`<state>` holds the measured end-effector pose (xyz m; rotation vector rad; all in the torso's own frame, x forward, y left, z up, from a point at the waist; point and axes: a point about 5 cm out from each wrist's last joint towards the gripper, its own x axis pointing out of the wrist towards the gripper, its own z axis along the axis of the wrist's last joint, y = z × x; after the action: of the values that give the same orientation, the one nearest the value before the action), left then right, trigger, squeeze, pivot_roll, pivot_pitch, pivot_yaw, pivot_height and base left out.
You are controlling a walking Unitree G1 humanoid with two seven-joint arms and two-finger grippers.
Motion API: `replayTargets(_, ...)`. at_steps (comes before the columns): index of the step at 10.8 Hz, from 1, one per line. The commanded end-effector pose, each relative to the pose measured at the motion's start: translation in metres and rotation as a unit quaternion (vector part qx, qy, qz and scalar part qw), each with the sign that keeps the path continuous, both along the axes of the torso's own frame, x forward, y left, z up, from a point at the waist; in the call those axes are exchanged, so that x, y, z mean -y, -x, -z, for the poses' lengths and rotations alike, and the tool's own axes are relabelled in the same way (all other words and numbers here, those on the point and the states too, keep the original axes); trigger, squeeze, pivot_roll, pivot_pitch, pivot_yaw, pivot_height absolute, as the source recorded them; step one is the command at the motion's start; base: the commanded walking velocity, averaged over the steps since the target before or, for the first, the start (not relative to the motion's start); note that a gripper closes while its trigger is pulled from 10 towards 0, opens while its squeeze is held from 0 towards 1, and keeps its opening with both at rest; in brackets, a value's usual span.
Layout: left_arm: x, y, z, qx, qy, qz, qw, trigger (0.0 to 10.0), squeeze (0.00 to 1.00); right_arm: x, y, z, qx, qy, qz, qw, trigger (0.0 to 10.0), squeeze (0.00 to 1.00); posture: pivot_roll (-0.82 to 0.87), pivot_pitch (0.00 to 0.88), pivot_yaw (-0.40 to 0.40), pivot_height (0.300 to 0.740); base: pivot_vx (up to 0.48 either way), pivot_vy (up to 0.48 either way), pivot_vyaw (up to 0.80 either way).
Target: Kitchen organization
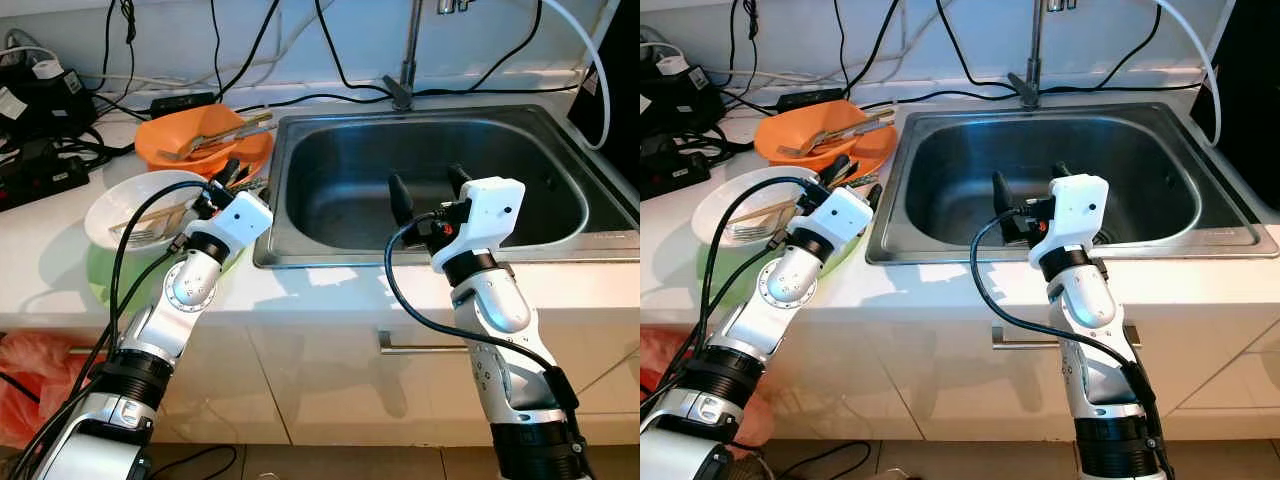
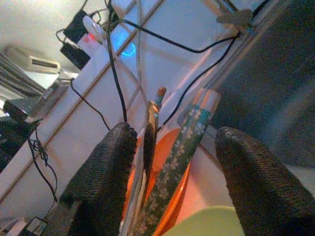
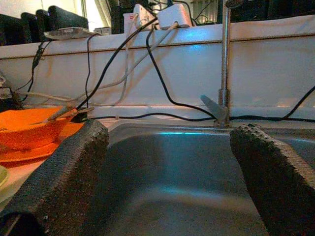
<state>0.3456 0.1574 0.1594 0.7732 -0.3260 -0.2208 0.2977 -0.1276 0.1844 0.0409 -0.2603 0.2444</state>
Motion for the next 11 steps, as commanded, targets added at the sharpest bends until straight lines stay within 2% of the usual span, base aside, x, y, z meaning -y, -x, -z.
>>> replayTargets(1, -0.001, -0.002, -0.003, 0.009, -0.007, 0.001, 1.000, 0.0, 0.00, -0.003, 0.001, 0.000, 0.004, 0.001, -0.005, 1.000, 10.0, 0.00, 0.07, 0.000, 0.099, 0.740, 0.000, 0.000, 0.00)
replayTargets(3, -0.005, 0.001, 0.001, 0.008, -0.005, -0.003, 1.000, 0.0, 0.00, -0.007, 0.001, 0.000, 0.003, 0.002, -0.016, 1.000, 10.0, 0.00, 0.08, 0.000, 0.089, 0.740, 0.000, 0.000, 0.00)
replayTargets(4, -0.006, 0.003, 0.002, 0.011, -0.009, -0.010, 1.000, 3.8, 0.00, -0.008, 0.001, 0.000, 0.003, 0.002, -0.019, 1.000, 10.0, 0.00, 0.08, 0.000, 0.087, 0.740, 0.000, 0.000, 0.00)
replayTargets(5, -0.010, 0.008, 0.002, 0.022, -0.007, -0.017, 1.000, 10.0, 0.00, -0.008, 0.001, 0.000, 0.003, 0.003, -0.022, 1.000, 10.0, 0.00, 0.09, 0.000, 0.088, 0.740, 0.000, 0.000, 0.00)
replayTargets(8, -0.023, 0.024, -0.005, 0.072, 0.008, -0.044, 0.996, 10.0, 0.00, -0.011, 0.001, 0.002, 0.002, 0.003, -0.025, 1.000, 10.0, 0.00, 0.10, 0.000, 0.086, 0.740, 0.000, 0.000, 0.00)
replayTargets(9, -0.023, 0.025, -0.005, 0.075, 0.009, -0.046, 0.996, 10.0, 0.00, -0.011, 0.001, 0.001, 0.003, 0.003, -0.025, 1.000, 10.0, 0.00, 0.10, 0.000, 0.086, 0.740, 0.000, 0.000, 0.00)
replayTargets(11, -0.021, 0.041, -0.001, 0.082, 0.020, -0.042, 0.996, 10.0, 0.00, -0.011, 0.001, 0.002, 0.003, 0.001, -0.024, 1.000, 10.0, 0.00, 0.11, 0.000, 0.092, 0.740, 0.000, 0.000, 0.00)
